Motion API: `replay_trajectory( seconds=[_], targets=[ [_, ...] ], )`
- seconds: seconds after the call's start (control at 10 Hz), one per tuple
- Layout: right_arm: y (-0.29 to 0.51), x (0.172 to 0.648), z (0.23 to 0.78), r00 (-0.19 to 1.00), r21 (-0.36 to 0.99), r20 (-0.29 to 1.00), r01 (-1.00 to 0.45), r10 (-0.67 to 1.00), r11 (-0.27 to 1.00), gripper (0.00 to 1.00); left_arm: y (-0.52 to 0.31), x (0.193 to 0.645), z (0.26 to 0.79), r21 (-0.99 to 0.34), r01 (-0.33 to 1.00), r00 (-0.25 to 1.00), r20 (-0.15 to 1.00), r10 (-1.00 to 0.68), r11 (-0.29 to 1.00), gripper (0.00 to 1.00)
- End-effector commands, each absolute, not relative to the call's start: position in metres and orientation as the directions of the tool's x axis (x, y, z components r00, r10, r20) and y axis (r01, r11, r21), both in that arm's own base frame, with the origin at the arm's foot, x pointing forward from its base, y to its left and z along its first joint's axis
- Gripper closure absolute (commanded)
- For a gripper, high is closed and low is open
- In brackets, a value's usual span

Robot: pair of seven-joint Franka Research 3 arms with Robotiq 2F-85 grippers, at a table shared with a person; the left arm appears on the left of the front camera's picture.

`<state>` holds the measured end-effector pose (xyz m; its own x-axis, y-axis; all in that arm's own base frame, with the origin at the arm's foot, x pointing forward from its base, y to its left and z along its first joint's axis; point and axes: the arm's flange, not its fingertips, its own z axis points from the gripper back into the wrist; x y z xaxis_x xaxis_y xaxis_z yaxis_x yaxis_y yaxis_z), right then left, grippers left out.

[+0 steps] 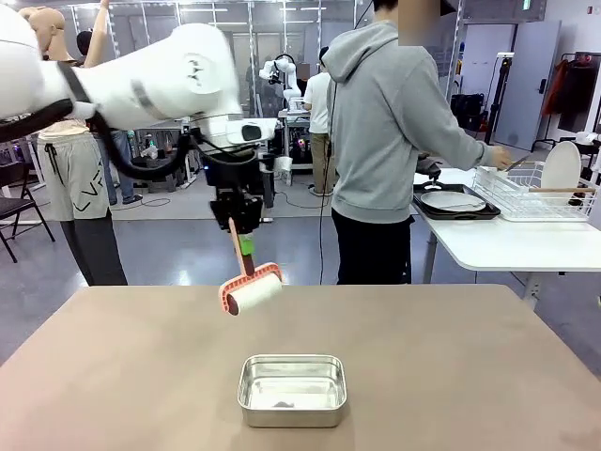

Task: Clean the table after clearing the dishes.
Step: When the right (or left) Handle tray is removed, use the right hand (or left hand) to clean the right (or left) side of the table with the Lint Roller.

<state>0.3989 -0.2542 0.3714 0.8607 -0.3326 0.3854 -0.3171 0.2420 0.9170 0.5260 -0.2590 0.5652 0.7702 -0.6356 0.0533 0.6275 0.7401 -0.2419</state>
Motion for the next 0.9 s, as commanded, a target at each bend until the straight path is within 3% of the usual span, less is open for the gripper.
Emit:
replay_trajectory(
  seconds=[0.0,0.1,0.2,0.3,0.8],
  targets=[
    [-0.253,0.398,0.375,0.862,0.915,0.388,-0.320,-0.327,0.244,0.00,-0.234,0.501,0.534,-0.280,0.327,0.944,0.147,-0.296,0.903,0.88],
    [-0.253,0.398,0.375,0.862,0.915,0.388,-0.320,-0.327,0.244,0.00,-0.223,0.499,0.530,-0.289,0.286,0.953,0.187,-0.239,0.914,0.88],
    [-0.253,0.398,0.375,0.862,0.915,0.388,-0.320,-0.327,0.244,0.00,-0.219,0.497,0.525,-0.213,0.360,0.925,0.206,-0.318,0.909,0.88],
    [-0.253,0.398,0.375,0.862,0.915,0.388,-0.320,-0.327,0.244,0.00,-0.221,0.528,0.544,-0.291,0.370,0.929,0.104,-0.355,0.882,0.88],
    [-0.253,0.398,0.375,0.862,0.915,0.388,-0.320,-0.327,0.244,0.00,-0.221,0.528,0.544,-0.291,0.370,0.929,0.104,-0.355,0.882,0.88]
  ],
)
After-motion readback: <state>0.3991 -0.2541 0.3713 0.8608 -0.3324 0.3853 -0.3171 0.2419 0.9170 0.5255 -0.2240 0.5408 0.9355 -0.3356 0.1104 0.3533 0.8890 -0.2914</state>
